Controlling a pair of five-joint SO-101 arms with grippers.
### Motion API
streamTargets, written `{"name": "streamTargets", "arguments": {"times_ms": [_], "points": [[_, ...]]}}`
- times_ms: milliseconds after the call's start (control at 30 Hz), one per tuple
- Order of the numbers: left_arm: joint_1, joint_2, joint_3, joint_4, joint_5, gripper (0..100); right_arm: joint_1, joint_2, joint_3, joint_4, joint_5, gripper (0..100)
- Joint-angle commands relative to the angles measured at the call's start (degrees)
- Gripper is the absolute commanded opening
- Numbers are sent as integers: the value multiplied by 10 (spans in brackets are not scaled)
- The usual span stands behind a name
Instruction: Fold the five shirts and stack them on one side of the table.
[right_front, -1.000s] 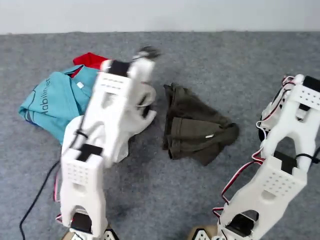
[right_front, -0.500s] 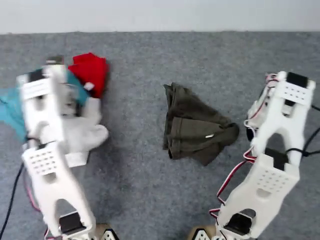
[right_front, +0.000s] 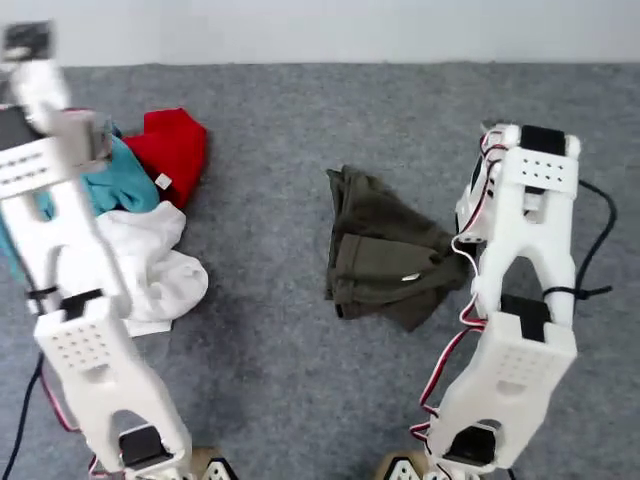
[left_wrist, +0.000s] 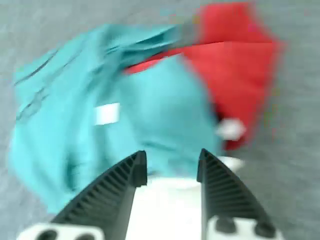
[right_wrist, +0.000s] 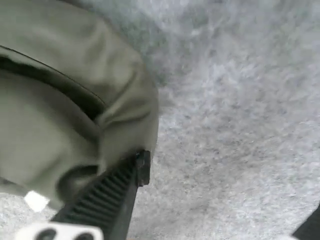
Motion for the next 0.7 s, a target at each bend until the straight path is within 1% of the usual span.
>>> {"name": "streamTargets", "arguments": {"times_ms": [0,67,167,267,367,500,600,667], "points": [[69,-95,30,12,4,171,-9,-63,-25,24,6,495],[88,-132,43,12,4,171,-15,-85,-24,25,18,495],[113,-200,62,12,4,171,-43,-120,-23,26,26,494],[142,-281,114,12,4,170,-89,-153,-4,26,26,494],[174,-366,208,12,-4,170,-152,-179,49,25,28,494],[191,-475,366,11,-78,167,-222,-190,107,23,29,494],[187,-548,475,11,-134,166,-248,-190,122,12,29,494],[185,-600,545,11,-148,166,-258,-190,130,10,28,494]]}}
